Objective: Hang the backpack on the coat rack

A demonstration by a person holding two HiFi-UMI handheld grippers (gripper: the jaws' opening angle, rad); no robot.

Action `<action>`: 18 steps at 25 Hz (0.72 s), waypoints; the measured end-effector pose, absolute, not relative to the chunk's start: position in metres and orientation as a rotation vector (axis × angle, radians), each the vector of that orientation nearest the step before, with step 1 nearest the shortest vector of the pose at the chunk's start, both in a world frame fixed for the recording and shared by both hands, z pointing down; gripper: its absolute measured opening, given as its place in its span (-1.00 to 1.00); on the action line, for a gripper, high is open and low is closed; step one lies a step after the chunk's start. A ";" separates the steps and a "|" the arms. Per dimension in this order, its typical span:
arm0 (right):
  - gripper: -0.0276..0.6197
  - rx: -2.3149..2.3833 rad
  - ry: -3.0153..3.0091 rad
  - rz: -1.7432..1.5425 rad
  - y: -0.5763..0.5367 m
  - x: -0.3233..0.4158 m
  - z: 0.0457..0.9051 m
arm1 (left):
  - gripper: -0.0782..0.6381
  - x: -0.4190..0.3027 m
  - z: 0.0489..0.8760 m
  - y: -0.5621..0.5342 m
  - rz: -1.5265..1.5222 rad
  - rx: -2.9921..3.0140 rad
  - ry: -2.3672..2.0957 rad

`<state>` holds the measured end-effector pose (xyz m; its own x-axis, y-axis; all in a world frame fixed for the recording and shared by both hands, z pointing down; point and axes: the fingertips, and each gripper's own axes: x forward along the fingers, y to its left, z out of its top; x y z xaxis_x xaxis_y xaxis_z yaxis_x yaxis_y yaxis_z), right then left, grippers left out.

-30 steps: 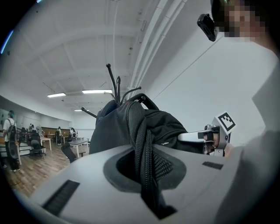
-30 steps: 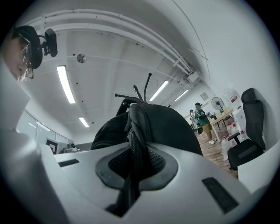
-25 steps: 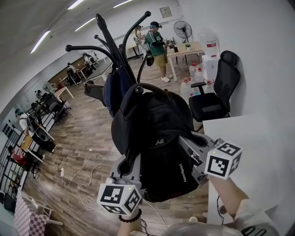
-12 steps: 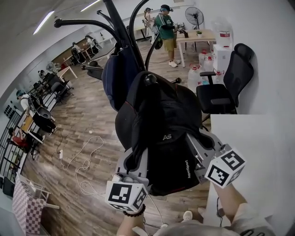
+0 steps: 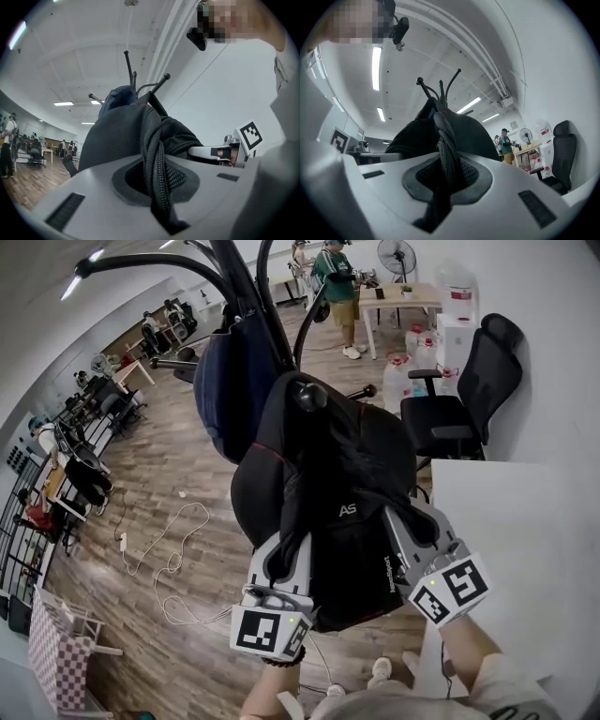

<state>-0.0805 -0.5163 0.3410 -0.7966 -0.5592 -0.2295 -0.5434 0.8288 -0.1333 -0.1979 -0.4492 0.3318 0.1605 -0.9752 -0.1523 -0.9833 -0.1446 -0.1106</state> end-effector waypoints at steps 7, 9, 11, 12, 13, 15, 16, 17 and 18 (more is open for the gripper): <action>-0.80 -0.908 2.694 0.057 -0.516 -0.079 0.348 | -0.69 -0.188 0.338 -0.448 0.140 -2.225 1.820; -0.80 -0.908 2.684 0.091 -0.513 -0.081 0.349 | -0.69 -0.187 0.337 -0.446 0.142 -2.221 1.800; -0.80 -0.895 2.678 0.129 -0.506 -0.082 0.348 | -0.68 -0.183 0.333 -0.440 0.154 -2.217 1.767; -0.80 -0.889 2.677 0.142 -0.502 -0.080 0.349 | -0.66 -0.179 0.331 -0.436 0.164 -2.219 1.745; -0.80 -0.888 2.679 0.150 -0.497 -0.077 0.349 | -0.64 -0.174 0.331 -0.432 0.172 -2.229 1.726; -0.80 -0.899 2.686 0.153 -0.488 -0.069 0.350 | -0.61 -0.166 0.335 -0.424 0.180 -2.267 1.702; -0.80 -0.898 2.690 0.151 -0.484 -0.067 0.351 | -0.58 -0.164 0.337 -0.421 0.182 -2.277 1.695; -0.79 -0.889 2.694 0.150 -0.483 -0.069 0.353 | -0.52 -0.165 0.338 -0.417 0.184 -2.279 1.695; -0.78 -0.878 2.697 0.152 -0.483 -0.071 0.354 | -0.32 -0.167 0.339 -0.414 0.187 -2.274 1.702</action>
